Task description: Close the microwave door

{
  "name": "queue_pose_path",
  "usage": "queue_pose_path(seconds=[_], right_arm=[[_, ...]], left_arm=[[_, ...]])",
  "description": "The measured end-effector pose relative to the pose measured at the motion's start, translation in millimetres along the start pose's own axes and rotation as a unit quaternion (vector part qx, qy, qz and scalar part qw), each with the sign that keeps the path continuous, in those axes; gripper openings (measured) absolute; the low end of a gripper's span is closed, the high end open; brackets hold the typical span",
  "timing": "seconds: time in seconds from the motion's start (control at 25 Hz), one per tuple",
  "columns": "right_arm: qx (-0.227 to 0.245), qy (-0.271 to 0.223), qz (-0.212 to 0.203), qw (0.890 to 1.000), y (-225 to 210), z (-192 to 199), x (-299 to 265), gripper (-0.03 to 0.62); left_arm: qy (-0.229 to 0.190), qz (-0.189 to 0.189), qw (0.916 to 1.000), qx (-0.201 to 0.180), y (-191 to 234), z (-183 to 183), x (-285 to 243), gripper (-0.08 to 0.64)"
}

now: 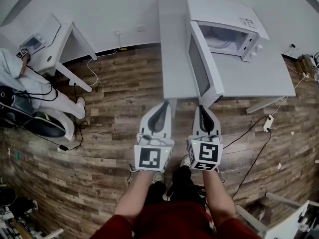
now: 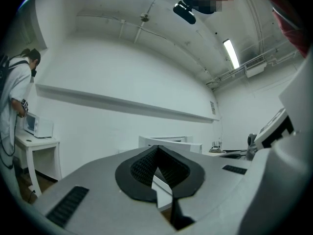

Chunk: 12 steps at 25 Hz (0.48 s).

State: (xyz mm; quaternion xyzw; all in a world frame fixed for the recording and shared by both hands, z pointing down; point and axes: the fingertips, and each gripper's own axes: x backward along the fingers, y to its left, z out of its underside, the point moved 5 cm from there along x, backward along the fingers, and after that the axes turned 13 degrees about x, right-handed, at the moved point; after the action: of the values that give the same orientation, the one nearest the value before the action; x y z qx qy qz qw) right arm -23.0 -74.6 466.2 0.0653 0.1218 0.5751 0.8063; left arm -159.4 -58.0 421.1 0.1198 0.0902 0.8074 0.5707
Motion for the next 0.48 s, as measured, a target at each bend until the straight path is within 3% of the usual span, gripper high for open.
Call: queue_pose_path(seconds=[0.24,0.48], right_arm=[[-0.029,0.003,-0.024,0.999,-3,1,-22,0.028],[-0.025,0.006,-0.037,0.999,-6,5,-34,0.028]], left_arm=[[-0.006,-0.026,0.9996,0.005,7,-5,-3,0.026],[-0.005,-0.041,0.9991,-0.003,8,-3,-8,0.026]])
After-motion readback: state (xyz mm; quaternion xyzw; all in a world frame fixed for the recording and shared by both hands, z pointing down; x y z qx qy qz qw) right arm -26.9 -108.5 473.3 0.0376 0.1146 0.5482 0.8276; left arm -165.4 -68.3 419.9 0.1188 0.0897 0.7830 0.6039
